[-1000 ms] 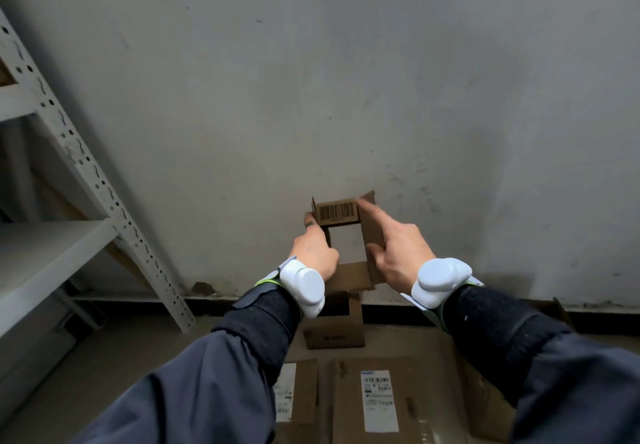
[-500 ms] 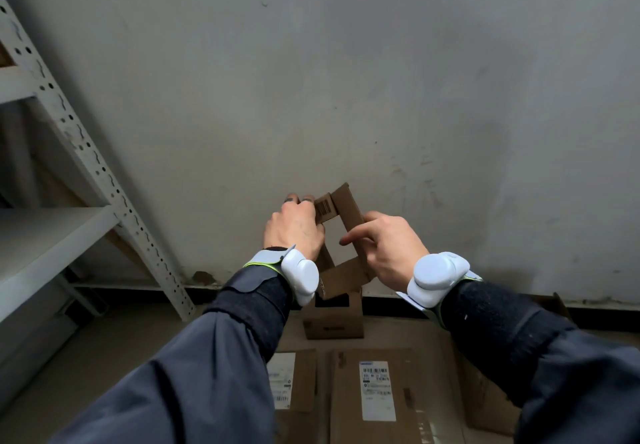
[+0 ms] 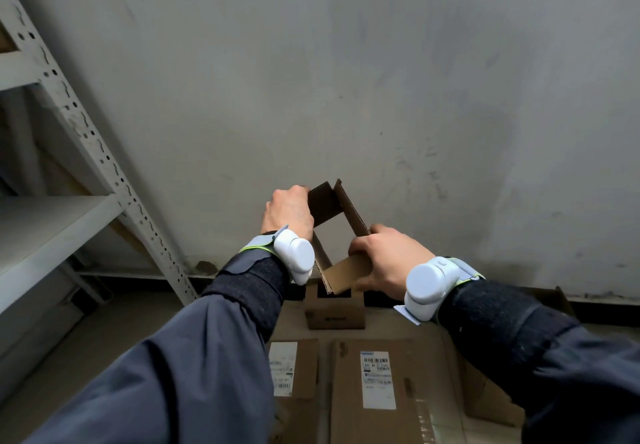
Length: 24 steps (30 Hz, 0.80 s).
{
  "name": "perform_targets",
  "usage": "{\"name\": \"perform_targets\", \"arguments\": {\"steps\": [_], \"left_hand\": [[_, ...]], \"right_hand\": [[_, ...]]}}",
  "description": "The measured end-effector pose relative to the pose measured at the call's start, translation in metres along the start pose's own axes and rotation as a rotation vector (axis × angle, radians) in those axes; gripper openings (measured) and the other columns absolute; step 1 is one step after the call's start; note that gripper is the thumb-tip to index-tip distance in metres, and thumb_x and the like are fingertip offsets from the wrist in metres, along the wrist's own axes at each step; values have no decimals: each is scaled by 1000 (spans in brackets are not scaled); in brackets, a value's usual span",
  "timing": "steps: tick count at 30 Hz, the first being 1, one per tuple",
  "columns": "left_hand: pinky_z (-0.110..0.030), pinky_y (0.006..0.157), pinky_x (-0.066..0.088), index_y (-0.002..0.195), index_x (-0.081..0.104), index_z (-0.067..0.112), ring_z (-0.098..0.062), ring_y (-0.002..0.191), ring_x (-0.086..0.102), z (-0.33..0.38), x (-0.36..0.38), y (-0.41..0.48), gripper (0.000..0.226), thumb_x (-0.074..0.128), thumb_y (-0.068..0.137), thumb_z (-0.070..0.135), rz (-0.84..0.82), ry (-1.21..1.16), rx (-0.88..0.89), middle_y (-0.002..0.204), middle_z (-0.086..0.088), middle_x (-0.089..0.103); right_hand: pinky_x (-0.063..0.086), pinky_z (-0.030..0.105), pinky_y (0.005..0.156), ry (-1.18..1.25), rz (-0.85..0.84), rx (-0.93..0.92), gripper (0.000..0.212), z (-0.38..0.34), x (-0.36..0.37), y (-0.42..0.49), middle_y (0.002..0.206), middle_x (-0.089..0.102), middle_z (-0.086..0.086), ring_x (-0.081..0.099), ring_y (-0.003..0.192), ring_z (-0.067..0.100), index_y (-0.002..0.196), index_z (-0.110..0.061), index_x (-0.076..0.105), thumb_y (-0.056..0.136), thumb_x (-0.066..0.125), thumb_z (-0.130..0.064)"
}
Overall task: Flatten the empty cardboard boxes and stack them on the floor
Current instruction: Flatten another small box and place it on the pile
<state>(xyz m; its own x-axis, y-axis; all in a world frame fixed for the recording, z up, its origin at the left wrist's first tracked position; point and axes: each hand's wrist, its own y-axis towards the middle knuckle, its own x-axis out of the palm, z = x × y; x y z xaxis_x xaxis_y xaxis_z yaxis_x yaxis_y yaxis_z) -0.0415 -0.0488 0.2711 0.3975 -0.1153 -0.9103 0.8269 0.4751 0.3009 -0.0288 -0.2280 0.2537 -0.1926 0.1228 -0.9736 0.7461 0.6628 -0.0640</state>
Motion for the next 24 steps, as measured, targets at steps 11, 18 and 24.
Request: {"name": "perform_targets", "arguments": {"steps": [11,18,24], "left_hand": [[-36,84,55,106,69,19,-39,92,65,-21,3,4,23,56,93,33,-136,-472,-260,98,-14,71],[-48,83,61,99,71,10,-31,85,74,16,1,-9,73,63,71,78,-414,-1189,-471,95,-12,76],[-51,87,59,106,68,1,-33,87,75,0,24,-5,40,75,80,31,-383,-1023,-395,96,-15,77]], "right_hand": [[49,40,69,-85,195,-149,28,-1,-3,-6,96,48,0,47,86,27,79,-20,48,75,57,6],[38,34,64,-54,141,-316,27,-21,8,-4,108,50,8,55,91,33,98,-18,58,81,51,2],[46,34,90,162,206,-426,41,-23,9,-1,136,49,1,51,118,26,119,-29,63,85,64,-6]]}}
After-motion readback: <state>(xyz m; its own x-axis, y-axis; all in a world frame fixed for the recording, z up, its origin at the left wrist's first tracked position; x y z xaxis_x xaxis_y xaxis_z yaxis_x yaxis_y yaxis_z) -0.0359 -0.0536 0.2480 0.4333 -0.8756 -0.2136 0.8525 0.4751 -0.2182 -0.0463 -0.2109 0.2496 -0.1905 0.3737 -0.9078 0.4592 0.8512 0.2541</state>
